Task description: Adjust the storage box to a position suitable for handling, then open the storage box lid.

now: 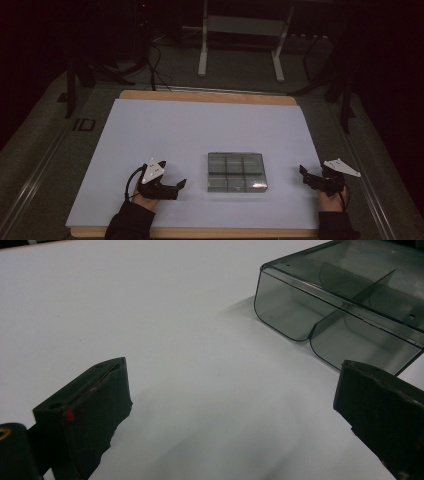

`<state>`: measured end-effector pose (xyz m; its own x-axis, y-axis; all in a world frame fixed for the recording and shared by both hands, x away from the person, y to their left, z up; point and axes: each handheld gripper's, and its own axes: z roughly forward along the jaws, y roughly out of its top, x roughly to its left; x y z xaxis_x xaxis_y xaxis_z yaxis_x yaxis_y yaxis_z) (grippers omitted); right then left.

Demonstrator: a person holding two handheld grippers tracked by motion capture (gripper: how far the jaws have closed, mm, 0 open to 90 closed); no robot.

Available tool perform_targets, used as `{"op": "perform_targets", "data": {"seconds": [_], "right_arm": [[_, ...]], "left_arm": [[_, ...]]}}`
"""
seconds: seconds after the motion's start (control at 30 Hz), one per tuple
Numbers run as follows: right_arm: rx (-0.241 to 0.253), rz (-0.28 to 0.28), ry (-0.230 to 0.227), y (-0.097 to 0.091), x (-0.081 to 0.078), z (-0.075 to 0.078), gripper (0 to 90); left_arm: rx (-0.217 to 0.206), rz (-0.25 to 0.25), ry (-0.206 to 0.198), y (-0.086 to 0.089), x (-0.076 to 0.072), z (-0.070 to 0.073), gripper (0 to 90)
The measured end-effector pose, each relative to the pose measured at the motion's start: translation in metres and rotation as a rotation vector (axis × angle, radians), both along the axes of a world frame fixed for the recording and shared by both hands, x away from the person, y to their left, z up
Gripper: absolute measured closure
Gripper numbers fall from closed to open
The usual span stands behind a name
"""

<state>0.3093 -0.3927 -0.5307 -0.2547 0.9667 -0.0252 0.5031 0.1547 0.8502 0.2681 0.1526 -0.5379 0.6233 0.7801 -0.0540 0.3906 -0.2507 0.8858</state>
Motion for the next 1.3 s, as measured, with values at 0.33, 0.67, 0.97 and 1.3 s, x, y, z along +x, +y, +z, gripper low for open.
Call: {"op": "perform_targets", "data": {"seconds": [0.33, 0.67, 0.97, 1.3], "right_arm": [[0.013, 0.004, 0.012, -0.001, 0.001, 0.0, 13.4], [0.022, 0.052, 0.019, -0.001, 0.001, 0.0, 14.0], [-0.006, 0.102, 0.075, 0.003, 0.006, 0.0, 14.0], [-0.016, 0.271, 0.127, 0.022, 0.004, -0.002, 30.4]], "left_arm": [[-0.002, -0.029, -0.011, 0.0, -0.001, 0.0, 2.2], [-0.027, -0.098, 0.035, 0.003, 0.003, 0.0, 2.2], [-0.003, -0.168, 0.118, -0.002, 0.016, 0.004, 2.3], [0.032, -0.22, 0.149, -0.02, 0.017, 0.004, 22.7]]}}
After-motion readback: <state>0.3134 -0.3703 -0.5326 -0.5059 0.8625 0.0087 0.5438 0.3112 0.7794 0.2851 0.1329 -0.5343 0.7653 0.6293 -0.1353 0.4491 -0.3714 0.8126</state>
